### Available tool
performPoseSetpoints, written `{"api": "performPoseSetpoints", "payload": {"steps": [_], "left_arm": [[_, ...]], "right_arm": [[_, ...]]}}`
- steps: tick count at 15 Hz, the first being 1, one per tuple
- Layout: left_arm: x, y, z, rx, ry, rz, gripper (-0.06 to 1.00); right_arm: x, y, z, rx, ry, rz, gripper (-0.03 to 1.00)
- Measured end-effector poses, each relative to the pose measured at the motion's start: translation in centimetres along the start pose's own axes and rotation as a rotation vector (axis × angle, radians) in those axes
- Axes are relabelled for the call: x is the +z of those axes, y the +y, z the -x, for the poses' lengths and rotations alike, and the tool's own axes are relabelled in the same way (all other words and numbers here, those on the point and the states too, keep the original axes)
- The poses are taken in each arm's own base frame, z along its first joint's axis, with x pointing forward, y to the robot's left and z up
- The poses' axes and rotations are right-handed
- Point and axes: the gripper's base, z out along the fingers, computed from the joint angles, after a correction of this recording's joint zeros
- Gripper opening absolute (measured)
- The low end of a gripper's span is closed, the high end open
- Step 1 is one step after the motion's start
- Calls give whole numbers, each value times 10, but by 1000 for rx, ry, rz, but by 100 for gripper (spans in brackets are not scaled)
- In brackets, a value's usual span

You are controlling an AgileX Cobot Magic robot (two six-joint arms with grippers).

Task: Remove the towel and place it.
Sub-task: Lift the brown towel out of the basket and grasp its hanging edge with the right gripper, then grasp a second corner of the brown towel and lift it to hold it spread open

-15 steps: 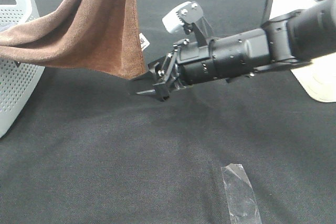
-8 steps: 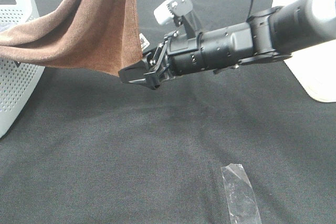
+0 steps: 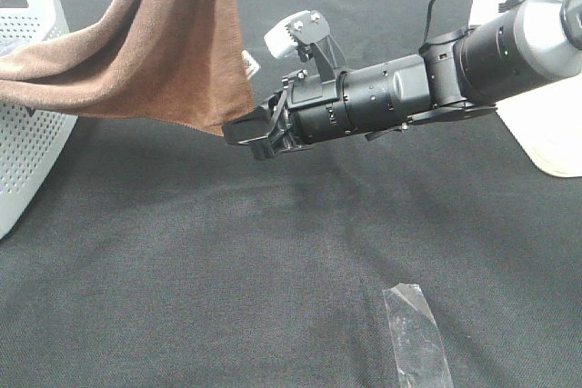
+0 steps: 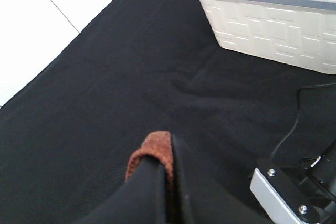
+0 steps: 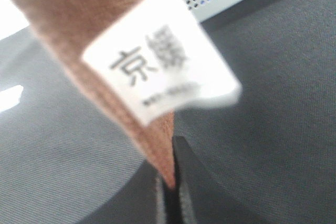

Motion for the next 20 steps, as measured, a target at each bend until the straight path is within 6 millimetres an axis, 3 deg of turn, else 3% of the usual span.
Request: {"api": "performPoseSetpoints", "payload": {"steps": [5, 11, 16, 20], "left_arm": [[0, 2, -1, -65, 6, 25, 0], [-2, 17, 7, -154, -89, 178, 0], [-7, 25, 27, -198, -351, 203, 0], [-15, 68, 23, -402, -532, 268, 0]], "right_arm": [[-20, 10, 25, 65, -15, -44, 0], [-70, 29, 60, -77, 239, -156, 0], [-131, 21, 118, -168, 511, -371, 0], [-186, 29, 182, -333, 620, -593, 0]]}}
